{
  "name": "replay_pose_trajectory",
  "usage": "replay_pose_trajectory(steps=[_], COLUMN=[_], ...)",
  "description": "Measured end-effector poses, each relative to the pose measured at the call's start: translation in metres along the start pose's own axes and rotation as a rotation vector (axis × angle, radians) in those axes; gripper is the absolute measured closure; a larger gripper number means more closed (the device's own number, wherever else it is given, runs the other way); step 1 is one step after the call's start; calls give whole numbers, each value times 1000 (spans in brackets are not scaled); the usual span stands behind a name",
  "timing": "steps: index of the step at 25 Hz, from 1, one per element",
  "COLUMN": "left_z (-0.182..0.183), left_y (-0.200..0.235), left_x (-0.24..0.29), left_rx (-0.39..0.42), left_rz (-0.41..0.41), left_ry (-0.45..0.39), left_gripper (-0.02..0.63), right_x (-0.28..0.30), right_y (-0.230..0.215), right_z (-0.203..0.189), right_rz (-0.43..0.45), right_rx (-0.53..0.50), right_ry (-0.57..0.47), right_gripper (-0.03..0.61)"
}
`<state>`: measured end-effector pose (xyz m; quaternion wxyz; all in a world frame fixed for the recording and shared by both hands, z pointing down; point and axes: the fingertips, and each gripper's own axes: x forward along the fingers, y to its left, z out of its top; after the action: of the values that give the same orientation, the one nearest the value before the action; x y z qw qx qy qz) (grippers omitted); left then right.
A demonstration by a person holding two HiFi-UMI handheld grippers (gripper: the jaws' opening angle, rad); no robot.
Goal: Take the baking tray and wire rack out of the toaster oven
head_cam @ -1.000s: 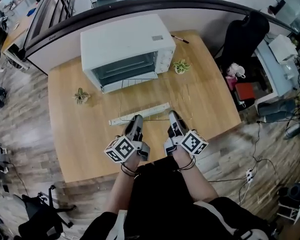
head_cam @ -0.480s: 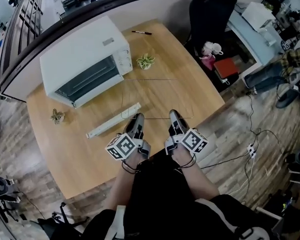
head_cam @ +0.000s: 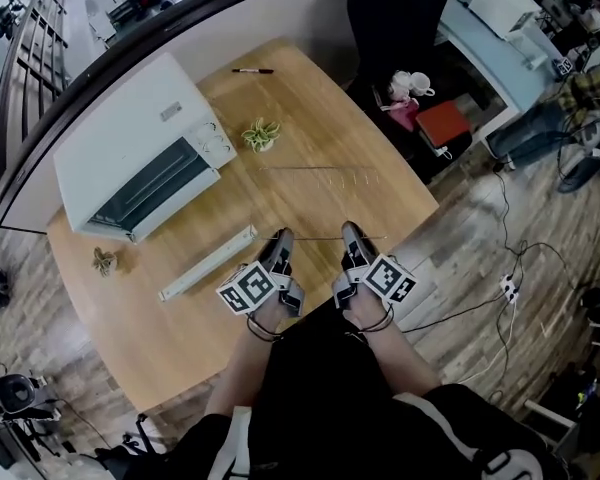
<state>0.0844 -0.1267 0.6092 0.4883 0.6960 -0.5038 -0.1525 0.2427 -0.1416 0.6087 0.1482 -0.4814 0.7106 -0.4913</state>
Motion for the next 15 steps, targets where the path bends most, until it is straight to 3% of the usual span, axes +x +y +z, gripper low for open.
replay_pose_trajectory(steps=[15], left_z=[-19], left_y=[25], left_x=[38], left_rx=[-56], left_rz=[139], left_ry=[96], left_gripper=[529], right_x=[25], right_y=[-51], right_z=[0], right_rz=[-110], right_rx=[104], right_ry=[88], right_gripper=[512])
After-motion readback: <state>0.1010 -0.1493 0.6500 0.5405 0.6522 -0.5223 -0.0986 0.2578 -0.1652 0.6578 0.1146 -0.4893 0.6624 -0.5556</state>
